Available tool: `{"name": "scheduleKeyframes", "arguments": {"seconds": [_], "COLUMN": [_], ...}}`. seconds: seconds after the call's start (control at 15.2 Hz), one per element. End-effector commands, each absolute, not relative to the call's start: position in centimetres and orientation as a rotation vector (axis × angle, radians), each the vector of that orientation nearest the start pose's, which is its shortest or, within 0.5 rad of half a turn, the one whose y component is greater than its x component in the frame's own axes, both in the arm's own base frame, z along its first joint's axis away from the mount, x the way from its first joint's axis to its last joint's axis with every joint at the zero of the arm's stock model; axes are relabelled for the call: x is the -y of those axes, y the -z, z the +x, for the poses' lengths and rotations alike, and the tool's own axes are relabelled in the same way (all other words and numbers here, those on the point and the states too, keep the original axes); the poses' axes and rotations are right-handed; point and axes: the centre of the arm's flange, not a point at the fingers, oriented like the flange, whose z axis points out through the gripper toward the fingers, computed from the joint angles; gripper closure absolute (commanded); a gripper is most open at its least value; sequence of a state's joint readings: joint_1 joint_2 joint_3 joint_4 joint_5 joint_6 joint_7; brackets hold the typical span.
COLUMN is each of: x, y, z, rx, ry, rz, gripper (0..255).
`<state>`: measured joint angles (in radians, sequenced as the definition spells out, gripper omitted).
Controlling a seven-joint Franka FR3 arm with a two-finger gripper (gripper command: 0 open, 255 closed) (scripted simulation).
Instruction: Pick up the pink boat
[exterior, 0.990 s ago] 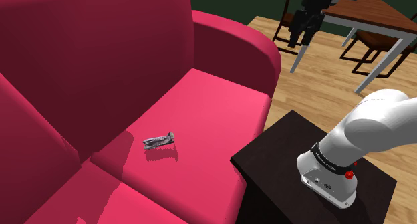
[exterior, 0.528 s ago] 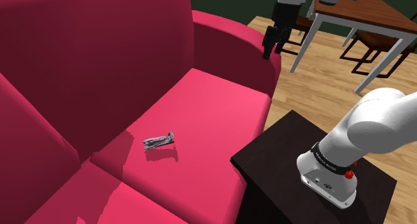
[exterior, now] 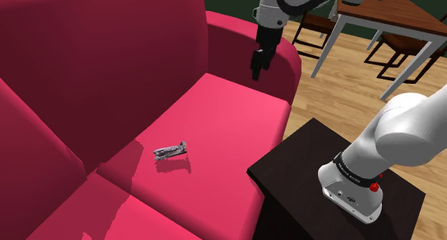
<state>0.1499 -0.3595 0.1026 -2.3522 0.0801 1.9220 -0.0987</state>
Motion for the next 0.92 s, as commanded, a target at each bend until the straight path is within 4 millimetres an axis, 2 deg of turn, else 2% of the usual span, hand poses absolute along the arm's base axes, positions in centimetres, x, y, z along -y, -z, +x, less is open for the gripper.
{"name": "scheduleKeyframes", "arguments": {"seconds": [0.0, 0.46, 0.86], "x": [-13.4, -20.7, -27.1], "y": [-44.9, -39.6, -35.0], "z": [42.6, 45.5, 47.2], "rx": [0.564, 0.837, 1.071], "ry": [-0.101, -0.058, -0.021], "rz": [-3.066, -3.045, -3.006], "gripper": [0, 0, 0]}}
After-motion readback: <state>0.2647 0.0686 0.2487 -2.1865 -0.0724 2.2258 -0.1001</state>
